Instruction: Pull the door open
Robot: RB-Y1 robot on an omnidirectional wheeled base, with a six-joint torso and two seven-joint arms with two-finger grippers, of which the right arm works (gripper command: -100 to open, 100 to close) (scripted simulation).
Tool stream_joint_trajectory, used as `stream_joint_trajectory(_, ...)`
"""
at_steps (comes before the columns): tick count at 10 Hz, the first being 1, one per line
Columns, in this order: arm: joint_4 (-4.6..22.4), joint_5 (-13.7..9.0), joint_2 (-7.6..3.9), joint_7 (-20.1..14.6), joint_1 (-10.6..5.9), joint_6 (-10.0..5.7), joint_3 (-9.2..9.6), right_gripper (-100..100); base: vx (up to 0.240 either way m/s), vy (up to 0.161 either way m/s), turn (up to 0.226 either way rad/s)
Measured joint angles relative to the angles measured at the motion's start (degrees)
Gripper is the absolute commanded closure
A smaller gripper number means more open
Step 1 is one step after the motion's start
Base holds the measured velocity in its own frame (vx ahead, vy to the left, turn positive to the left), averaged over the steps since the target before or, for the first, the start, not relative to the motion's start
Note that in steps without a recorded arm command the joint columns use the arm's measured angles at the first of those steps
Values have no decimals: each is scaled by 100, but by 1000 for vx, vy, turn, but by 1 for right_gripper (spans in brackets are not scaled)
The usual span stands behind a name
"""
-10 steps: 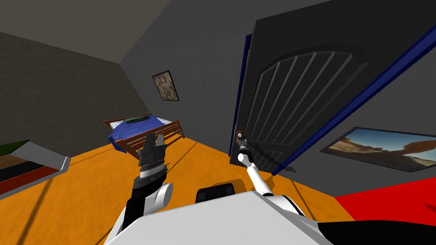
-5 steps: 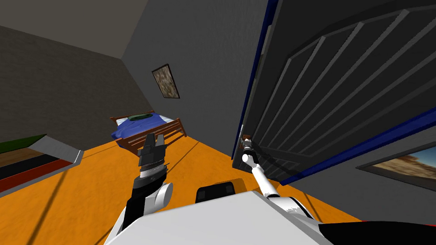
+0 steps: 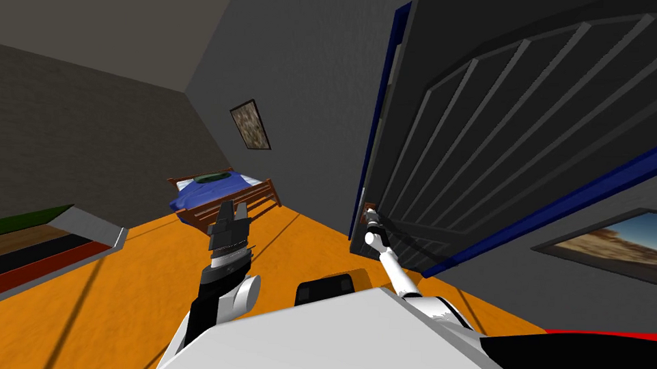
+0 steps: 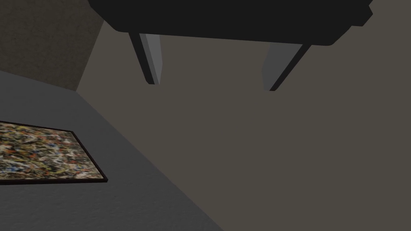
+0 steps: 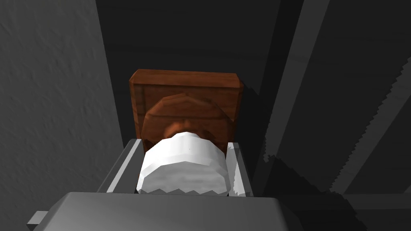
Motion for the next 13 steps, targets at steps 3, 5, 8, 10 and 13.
stream_joint_trajectory(3, -40, -4, -105, -106, 24, -4, 70, 100, -175, -47, 124)
stream_joint_trajectory(5, -87, -8, -174, -209, 79, 36, 176, 100, -239, -57, 174)
stream_joint_trajectory(8, -151, -23, -402, -514, 179, 82, 423, 100, -284, -61, 213)
stream_joint_trajectory(10, -231, -27, -547, -714, 255, 109, 595, 100, -270, -47, 153)
stream_joint_trajectory(13, -229, -23, -646, -863, 310, 128, 745, 100, -168, -19, 84)
